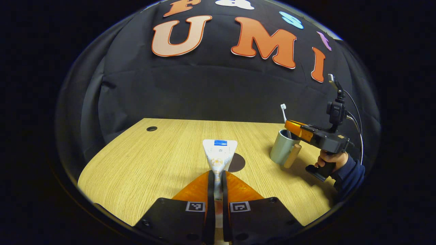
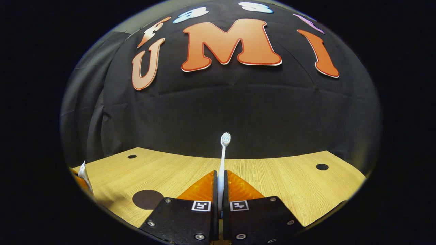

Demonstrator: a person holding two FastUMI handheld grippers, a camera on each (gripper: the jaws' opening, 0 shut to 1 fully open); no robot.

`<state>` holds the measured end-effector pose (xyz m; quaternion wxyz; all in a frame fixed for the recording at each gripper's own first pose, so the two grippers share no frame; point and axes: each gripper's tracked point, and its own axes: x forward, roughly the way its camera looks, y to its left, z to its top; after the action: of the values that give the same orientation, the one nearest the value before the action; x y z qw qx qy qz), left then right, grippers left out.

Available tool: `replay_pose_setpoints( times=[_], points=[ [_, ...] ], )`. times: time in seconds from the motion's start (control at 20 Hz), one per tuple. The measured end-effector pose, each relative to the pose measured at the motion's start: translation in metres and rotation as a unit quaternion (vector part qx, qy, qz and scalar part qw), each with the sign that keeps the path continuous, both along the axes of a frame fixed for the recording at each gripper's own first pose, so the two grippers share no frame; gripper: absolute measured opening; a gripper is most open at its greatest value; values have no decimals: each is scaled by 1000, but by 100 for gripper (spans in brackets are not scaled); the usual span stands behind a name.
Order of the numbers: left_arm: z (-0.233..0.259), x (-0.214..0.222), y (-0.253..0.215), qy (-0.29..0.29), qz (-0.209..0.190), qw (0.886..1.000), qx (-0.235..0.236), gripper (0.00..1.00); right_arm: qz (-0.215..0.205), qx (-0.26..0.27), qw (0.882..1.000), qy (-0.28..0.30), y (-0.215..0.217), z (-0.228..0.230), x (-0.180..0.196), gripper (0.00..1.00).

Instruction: Put the toothbrush and toothpaste on the desktop into the cup, then pick up the cup and place it on the coaster on the desktop.

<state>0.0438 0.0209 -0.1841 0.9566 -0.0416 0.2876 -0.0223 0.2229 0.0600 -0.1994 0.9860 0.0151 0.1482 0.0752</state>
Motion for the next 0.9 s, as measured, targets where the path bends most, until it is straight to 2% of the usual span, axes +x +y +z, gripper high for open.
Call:
replay_pose_setpoints(
  times=[0.5,0.6,0.65,0.75,0.9],
  points=[
    [29,4,-38,-42,-20,999,-4,12,11,-5,1000,5,-9,14,-37,14],
    [40,8,-52,-61,-28,998,-13,12,8,-2,1000,9,-17,16,-48,23],
    [44,13,-60,-69,-33,997,-20,12,6,2,1000,11,-20,18,-53,36],
    [52,21,-76,-86,-43,995,-32,12,11,10,1000,12,-24,23,-66,47],
    [55,29,-98,-98,-57,992,-47,12,23,5,1000,7,-31,31,-87,58]
  ],
)
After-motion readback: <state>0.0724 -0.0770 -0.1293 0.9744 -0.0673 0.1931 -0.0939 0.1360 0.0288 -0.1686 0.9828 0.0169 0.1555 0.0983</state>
